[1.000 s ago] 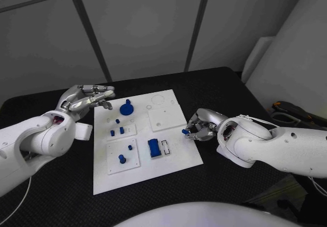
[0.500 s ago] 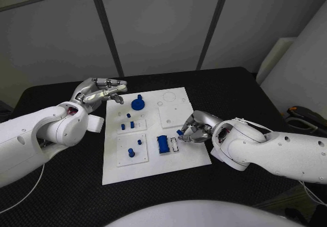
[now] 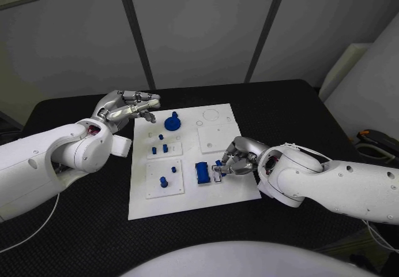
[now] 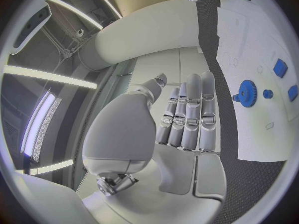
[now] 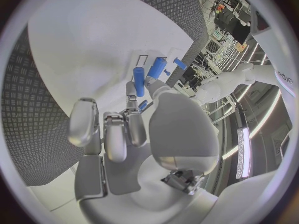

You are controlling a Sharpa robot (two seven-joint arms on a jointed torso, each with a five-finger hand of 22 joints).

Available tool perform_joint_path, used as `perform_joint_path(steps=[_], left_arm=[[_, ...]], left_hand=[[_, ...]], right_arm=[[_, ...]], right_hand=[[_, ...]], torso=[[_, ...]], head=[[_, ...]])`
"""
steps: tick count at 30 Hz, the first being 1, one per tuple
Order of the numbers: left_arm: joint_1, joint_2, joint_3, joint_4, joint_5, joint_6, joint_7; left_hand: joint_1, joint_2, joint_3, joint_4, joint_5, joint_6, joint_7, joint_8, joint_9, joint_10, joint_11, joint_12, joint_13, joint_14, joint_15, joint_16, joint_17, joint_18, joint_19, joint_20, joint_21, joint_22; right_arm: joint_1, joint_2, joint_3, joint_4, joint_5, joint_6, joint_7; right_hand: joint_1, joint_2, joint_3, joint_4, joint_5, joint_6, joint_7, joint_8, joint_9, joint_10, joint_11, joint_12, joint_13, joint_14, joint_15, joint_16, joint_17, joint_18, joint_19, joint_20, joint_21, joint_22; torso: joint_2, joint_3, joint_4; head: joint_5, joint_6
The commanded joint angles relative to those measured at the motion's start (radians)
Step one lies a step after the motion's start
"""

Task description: Assemble the parts on the task board

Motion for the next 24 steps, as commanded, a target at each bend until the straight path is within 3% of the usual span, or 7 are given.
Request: perform_joint_path(steps=[1,5,11,24], left_arm=[[0.002,0.000,0.001,0.003,0.001,0.000,0.008],[0.002,0.000,0.001,0.003,0.001,0.001,0.007],[0.002,0.001,0.001,0.003,0.001,0.002,0.007],[0.002,0.000,0.001,0.003,0.001,0.002,0.005]], left_hand=[[0.004,0.006,-0.004,-0.002,-0.003,-0.007,-0.001,0.005,0.001,-0.004,0.000,0.005,0.001,-0.005,0.001,0.001,-0.002,-0.016,0.001,0.005,-0.003,-0.001],[0.004,0.006,-0.004,-0.002,-0.003,-0.007,-0.001,0.005,0.001,-0.004,0.000,0.005,0.001,-0.005,0.001,0.001,-0.002,-0.016,0.001,0.005,-0.003,-0.001],[0.004,0.006,-0.004,-0.002,-0.003,-0.007,-0.001,0.005,0.001,-0.004,0.000,0.005,0.001,-0.005,0.001,0.001,-0.002,-0.016,0.001,0.005,-0.003,-0.001],[0.005,0.008,-0.005,-0.002,-0.003,-0.007,-0.001,0.005,0.001,-0.005,0.000,0.007,0.001,-0.005,0.001,0.002,-0.002,-0.016,0.002,0.005,-0.004,-0.001]], right_arm=[[0.000,0.000,0.000,0.006,0.003,0.056,-0.010],[0.000,0.003,0.000,0.004,0.002,0.063,-0.013],[0.000,0.009,0.000,-0.007,-0.003,0.072,-0.017],[-0.001,0.027,0.000,-0.024,-0.005,0.092,-0.017]], right_hand=[[-0.013,-0.002,-0.016,0.004,0.013,0.049,-0.044,0.008,-0.002,0.056,-0.011,0.006,0.155,0.104,-0.007,0.004,0.263,-0.009,0.006,-0.001,0.005,0.003],[-0.016,-0.002,-0.023,0.006,0.018,0.049,-0.044,0.009,-0.001,0.056,-0.011,0.007,0.155,0.104,-0.007,0.004,0.263,-0.010,0.006,-0.002,0.006,0.003],[-0.018,-0.003,-0.029,0.009,0.020,0.049,-0.044,0.009,-0.001,0.056,-0.011,0.006,0.155,0.104,-0.007,0.004,0.263,-0.010,0.007,-0.002,0.006,0.004],[-0.029,-0.004,-0.051,0.019,0.020,0.047,-0.043,0.010,-0.001,0.055,-0.010,0.002,0.154,0.104,-0.007,0.004,0.263,-0.010,0.006,-0.002,0.006,0.004]], torso=[[0.000,0.0002,0.0000],[-0.002,0.0002,-0.0011],[-0.001,0.0000,0.0021],[0.000,0.0001,-0.0002]], head=[[-0.002,-0.002],[-0.001,-0.004],[0.001,-0.006],[0.005,-0.009]])
